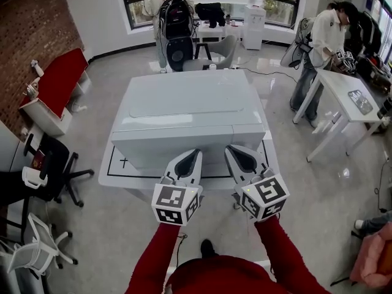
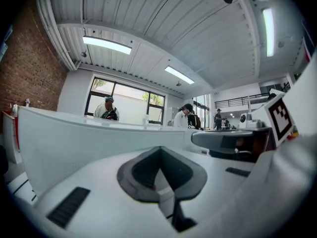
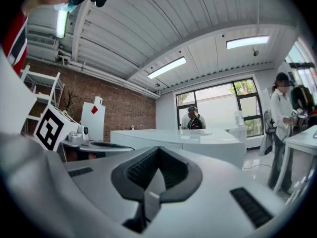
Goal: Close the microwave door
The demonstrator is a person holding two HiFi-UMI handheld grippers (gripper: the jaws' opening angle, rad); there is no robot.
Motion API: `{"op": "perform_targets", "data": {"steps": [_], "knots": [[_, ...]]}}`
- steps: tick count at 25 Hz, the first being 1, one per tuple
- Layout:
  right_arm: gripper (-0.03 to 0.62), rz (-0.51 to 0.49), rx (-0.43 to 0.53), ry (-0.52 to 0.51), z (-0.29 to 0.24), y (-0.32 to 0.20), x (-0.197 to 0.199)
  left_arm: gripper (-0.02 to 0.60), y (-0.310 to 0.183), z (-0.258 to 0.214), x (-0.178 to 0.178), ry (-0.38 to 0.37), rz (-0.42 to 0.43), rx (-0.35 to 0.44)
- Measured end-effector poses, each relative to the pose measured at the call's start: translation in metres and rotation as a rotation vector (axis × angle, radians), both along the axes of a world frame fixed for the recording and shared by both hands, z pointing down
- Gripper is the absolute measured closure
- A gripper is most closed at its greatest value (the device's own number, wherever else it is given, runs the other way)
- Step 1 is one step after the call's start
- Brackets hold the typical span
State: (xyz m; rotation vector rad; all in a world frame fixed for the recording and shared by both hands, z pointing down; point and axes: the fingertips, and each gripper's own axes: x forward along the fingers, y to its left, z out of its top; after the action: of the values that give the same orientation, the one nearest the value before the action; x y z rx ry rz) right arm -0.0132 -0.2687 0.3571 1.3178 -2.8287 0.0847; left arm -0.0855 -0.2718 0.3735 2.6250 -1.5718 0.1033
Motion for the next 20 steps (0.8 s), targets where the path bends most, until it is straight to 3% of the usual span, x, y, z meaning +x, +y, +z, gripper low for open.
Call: {"op": "perform_targets", "data": {"steps": [10, 20], "knots": [[0.580, -0.063, -0.059, -0.054, 0.007, 0.042, 0.031, 0.572, 0.051, -0.010, -0.013, 0.000, 0.082, 0.034], [0.580, -0.097, -0.105, -0.104, 0.013, 0.076, 0.050, 0.572, 0.098, 0.009, -0.039, -0.003, 0.053, 0.006]]}}
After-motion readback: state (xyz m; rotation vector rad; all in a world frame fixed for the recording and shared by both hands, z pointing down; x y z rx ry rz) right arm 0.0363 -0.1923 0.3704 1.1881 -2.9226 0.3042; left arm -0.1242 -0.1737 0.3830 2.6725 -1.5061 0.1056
